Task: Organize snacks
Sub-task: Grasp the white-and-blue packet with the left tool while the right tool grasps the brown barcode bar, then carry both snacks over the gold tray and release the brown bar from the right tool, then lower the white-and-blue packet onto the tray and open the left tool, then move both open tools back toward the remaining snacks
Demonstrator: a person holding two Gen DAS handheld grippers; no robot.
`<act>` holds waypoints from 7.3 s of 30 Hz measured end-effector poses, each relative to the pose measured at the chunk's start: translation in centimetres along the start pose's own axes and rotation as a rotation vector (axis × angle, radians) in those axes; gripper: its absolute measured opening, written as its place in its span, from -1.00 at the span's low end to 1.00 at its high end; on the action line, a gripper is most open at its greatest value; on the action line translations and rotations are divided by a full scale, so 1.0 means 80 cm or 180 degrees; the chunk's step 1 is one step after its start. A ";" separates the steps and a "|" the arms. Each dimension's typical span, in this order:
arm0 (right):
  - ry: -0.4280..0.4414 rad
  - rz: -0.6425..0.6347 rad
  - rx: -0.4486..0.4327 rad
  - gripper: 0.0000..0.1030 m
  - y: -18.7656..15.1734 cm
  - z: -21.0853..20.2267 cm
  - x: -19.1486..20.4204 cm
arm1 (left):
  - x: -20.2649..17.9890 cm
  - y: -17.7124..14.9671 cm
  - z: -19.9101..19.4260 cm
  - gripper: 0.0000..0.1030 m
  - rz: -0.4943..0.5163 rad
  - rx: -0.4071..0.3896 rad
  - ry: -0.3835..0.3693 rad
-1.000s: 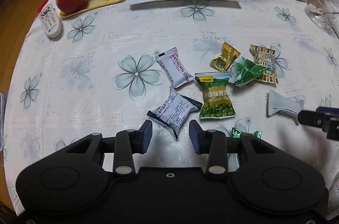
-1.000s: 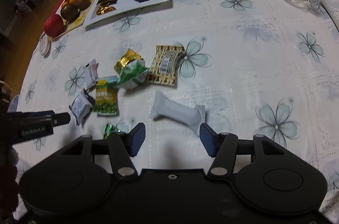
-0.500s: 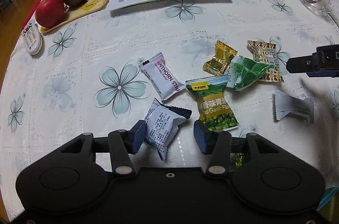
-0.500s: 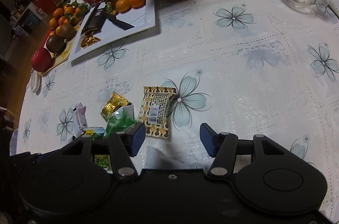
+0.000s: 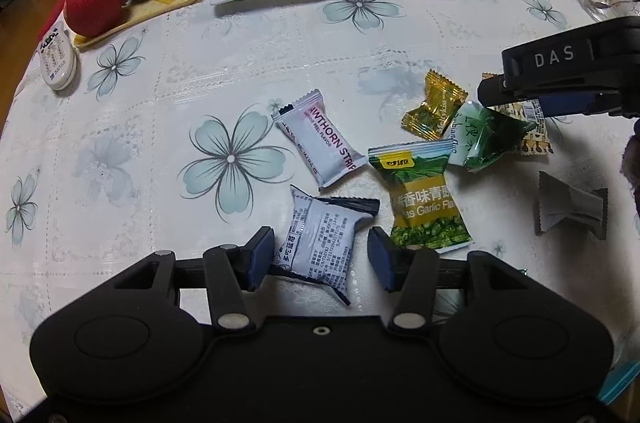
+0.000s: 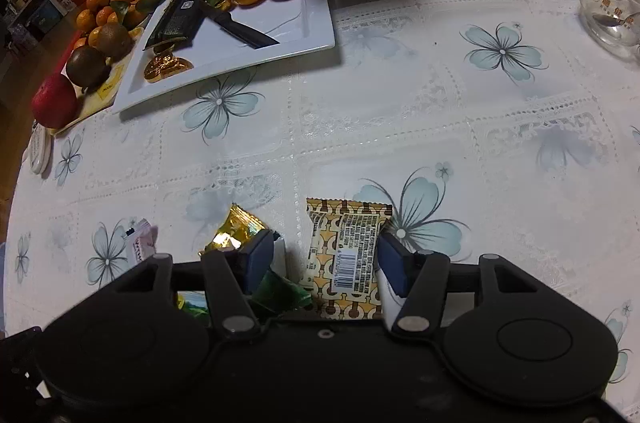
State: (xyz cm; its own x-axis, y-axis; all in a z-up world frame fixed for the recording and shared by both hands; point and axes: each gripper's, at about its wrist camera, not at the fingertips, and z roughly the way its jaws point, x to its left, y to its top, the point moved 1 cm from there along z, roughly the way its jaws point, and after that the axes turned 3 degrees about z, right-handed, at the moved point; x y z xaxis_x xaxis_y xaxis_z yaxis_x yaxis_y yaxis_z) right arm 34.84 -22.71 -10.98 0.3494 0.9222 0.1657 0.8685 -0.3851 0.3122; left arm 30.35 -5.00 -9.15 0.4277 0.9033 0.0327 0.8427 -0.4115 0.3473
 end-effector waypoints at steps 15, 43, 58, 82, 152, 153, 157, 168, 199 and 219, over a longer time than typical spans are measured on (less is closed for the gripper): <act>-0.0131 0.0043 -0.0032 -0.33 -0.033 -0.032 -0.045 | 0.013 -0.017 -0.024 -0.19 -0.0733 0.0142 -0.0237; 0.0475 0.0341 -0.0364 -0.33 -0.305 -0.302 -0.093 | -0.076 -0.225 -0.219 -0.19 -0.0961 0.0002 -0.0207; 0.0132 0.0150 -0.0549 -0.33 -0.438 -0.357 -0.109 | -0.142 -0.308 -0.233 -0.19 -0.0624 -0.0036 0.0129; 0.0065 0.0063 -0.0409 -0.33 -0.456 -0.349 -0.108 | -0.133 -0.321 -0.230 -0.18 -0.0739 0.0083 0.0092; 0.0012 -0.0156 -0.0028 -0.03 -0.459 -0.326 -0.093 | -0.112 -0.330 -0.224 -0.15 -0.0849 0.0225 0.0142; 0.0023 -0.0151 -0.0021 -0.03 -0.457 -0.324 -0.093 | -0.112 -0.329 -0.223 -0.15 -0.0846 0.0230 0.0148; 0.0070 -0.0130 0.0000 -0.03 -0.451 -0.319 -0.091 | -0.113 -0.324 -0.218 -0.15 -0.0841 0.0261 0.0177; 0.0108 -0.0094 0.0146 0.01 -0.426 -0.294 -0.086 | -0.110 -0.305 -0.201 -0.14 -0.0763 0.0403 0.0202; 0.0287 -0.0253 0.0355 0.10 -0.199 -0.203 -0.057 | -0.027 -0.114 -0.151 -0.12 -0.0571 0.0386 0.0177; 0.0360 -0.0177 0.0035 0.11 -0.080 -0.076 -0.075 | 0.021 0.053 -0.041 -0.12 -0.0902 0.0208 0.0065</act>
State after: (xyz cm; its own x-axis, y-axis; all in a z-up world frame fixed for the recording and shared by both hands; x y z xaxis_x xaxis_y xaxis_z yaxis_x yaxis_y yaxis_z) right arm 25.08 -26.00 -8.27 0.2593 0.9321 0.2530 0.8893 -0.3326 0.3138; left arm 33.58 -4.82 -4.53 0.1661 0.9854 -0.0381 0.9472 -0.1487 0.2841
